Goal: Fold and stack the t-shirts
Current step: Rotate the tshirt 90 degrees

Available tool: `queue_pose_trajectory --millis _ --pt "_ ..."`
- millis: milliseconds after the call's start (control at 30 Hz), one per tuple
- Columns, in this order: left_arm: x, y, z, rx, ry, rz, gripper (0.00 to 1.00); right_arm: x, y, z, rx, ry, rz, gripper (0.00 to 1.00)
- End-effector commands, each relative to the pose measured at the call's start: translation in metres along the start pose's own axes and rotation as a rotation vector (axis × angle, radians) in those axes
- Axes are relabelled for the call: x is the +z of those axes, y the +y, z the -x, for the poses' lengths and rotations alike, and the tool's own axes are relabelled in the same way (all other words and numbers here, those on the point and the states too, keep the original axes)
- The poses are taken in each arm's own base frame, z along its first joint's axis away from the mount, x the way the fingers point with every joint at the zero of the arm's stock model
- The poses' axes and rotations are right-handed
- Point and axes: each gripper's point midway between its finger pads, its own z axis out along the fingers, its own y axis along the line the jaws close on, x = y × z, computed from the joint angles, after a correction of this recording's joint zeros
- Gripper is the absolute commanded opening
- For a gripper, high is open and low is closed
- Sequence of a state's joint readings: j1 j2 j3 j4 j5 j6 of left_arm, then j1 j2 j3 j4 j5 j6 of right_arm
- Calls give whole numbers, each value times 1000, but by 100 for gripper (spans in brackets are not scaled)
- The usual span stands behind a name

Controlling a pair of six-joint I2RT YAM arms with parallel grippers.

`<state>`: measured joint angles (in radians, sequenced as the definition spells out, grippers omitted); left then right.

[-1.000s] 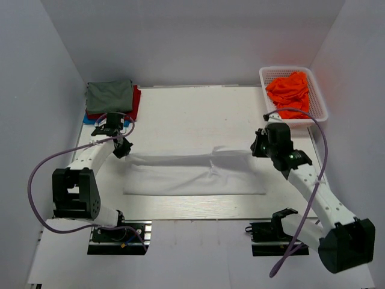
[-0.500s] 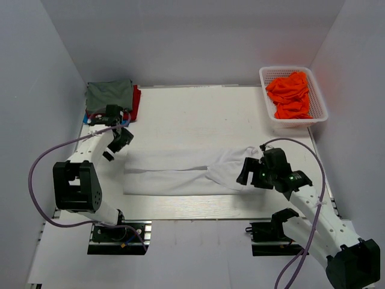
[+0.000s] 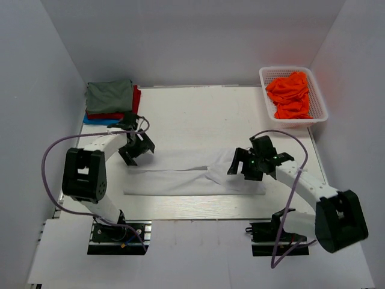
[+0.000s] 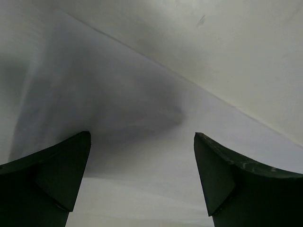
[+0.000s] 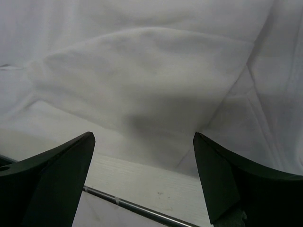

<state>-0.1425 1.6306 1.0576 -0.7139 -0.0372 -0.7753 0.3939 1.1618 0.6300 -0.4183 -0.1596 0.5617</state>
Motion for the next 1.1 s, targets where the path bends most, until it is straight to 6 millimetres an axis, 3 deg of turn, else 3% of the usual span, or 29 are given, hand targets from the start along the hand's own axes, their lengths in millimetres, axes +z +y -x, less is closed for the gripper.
queue_pose_trajectory --millis 0,67,167,200,233,300,333,367,433,467,533,567,600,667,700,733,767,833,867,900,967,1000,1033,1067 --pt "12 -5 -25 55 71 -21 100 15 -15 -3 58 34 -80 90" --pt "23 22 -41 73 112 107 100 29 -36 -8 78 77 -188 90" --pt "22 42 -67 107 156 199 100 48 -52 -11 119 152 -294 90" --pt "21 39 -78 128 161 197 100 53 -41 9 111 113 -268 90" --pt "19 38 -87 142 182 181 100 59 -39 16 112 108 -265 90" --pt "9 44 -107 161 243 199 100 83 -45 35 111 100 -314 90" --pt "4 41 -122 189 291 188 100 86 -16 87 71 12 -249 90" --pt "-6 45 -134 201 338 201 100 114 -28 79 72 88 -291 90" --pt "-22 24 -148 240 383 126 100 131 -19 97 44 102 -273 90" --pt "-30 7 -147 255 385 82 100 161 -3 128 -18 95 -220 90" --pt "-47 -25 -144 332 365 -30 100 193 21 158 -85 85 -114 90" --pt "-55 -34 -153 383 375 -72 100 198 46 189 -142 35 -34 90" --pt "-63 -48 -163 411 423 -154 100 228 48 200 -159 37 -15 90" --pt "-65 -63 -171 476 419 -201 100 235 72 229 -266 -9 58 90" --pt "-68 -67 -174 487 425 -216 100 253 78 241 -324 -24 86 90" --pt "-70 -72 -174 507 416 -234 100 251 93 243 -357 -14 161 90" --pt "-73 -75 -179 547 413 -250 100 242 106 265 -477 -74 193 90" --pt "-75 -84 -179 575 395 -281 100 222 123 274 -570 -118 235 90" --pt "-78 -84 -177 586 379 -288 100 201 136 290 -621 -201 253 90" --pt "-79 -89 -175 608 359 -303 100 201 125 283 -673 -197 231 90" --pt "-77 -96 -167 647 295 -307 100 149 146 307 -729 -330 230 90" --pt "-73 -96 -162 667 270 -291 100 143 143 306 -731 -334 213 90" --pt "-64 -95 -157 678 245 -265 100 113 154 317 -737 -393 202 90" --pt "-57 -90 -146 692 192 -204 100 105 153 319 -735 -406 172 90"
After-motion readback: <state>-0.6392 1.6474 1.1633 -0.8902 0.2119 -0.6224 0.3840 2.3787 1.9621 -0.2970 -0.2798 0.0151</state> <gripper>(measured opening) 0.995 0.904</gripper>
